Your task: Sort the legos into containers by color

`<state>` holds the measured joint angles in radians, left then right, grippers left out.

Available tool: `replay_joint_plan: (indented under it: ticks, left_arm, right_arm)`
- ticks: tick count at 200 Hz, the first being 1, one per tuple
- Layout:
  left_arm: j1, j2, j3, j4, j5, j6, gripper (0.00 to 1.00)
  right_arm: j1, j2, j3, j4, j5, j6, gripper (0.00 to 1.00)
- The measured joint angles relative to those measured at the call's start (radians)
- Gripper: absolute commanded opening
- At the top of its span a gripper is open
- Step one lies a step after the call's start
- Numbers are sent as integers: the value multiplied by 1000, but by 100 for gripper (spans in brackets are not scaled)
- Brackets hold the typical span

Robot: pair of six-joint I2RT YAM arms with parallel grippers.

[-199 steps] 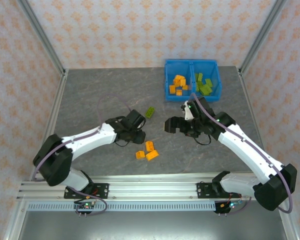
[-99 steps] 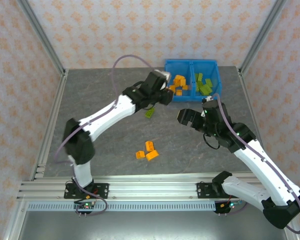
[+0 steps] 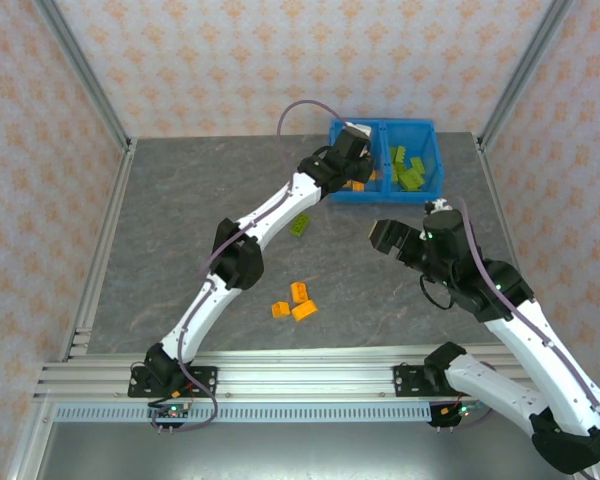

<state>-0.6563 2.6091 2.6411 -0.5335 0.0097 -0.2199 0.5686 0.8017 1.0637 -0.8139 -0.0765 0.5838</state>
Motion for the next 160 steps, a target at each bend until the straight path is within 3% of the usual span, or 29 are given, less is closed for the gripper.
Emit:
replay_joint_plan:
  ticks: [30,76,95,125,160]
  left_arm:
    - [4,6,28,-5,0,1,53]
    - [2,-61,-8,-106,12,-7,51]
    - [-6,-252,-261,-117,24,-16,51]
    - [-35,-702,-789,-76,41,-63,50]
    - [-71,-1130,-1194,-63,34,-136,50]
  right_arm:
    - [0,-4,0,-11,2,11,98]
    - [0,-4,-17,-10,2,20,98]
    - [0,-3,-29,-8,2,23,97]
    - [0,16,-45,5,2,26,98]
    - [0,51,-61,43,2,26,98]
